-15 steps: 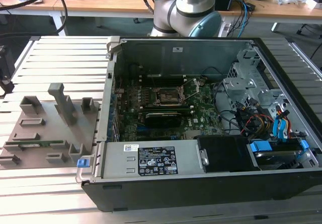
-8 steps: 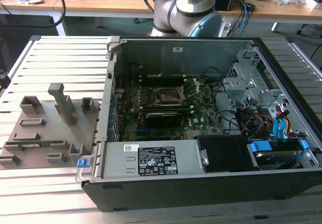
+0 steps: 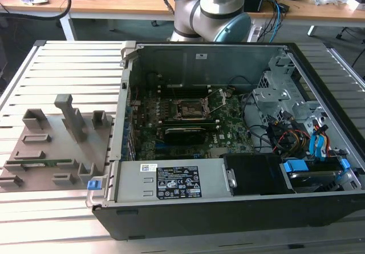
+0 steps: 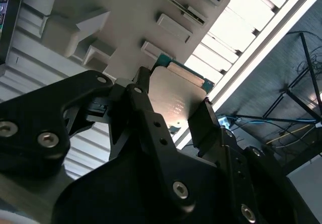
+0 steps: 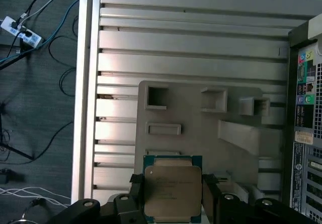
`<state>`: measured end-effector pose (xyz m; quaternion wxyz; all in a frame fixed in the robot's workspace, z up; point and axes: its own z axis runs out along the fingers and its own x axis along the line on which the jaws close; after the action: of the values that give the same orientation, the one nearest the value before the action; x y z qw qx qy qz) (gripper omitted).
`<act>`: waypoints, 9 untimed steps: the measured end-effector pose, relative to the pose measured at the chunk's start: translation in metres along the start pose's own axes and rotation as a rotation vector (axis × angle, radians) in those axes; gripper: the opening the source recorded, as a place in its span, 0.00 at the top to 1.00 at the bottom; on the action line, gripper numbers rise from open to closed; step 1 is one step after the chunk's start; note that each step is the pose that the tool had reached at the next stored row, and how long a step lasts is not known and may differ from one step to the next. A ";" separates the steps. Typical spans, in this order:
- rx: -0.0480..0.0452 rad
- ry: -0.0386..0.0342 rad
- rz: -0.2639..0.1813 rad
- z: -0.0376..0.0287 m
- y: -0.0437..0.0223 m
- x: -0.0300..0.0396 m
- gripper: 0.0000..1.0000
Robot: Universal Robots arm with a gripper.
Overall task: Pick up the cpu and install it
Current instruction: 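Pick up the cpu and move it towards the insertion slot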
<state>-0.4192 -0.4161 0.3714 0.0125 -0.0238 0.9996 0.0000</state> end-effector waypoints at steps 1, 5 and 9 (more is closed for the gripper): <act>0.0000 0.0000 0.000 -0.0026 0.0001 -0.0001 0.45; 0.0000 0.0000 0.000 -0.0165 0.0004 -0.0004 0.45; -0.0001 0.0000 0.000 -0.0281 0.0004 -0.0007 0.45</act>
<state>-0.4192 -0.4156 0.3995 0.0125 -0.0238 0.9996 0.0000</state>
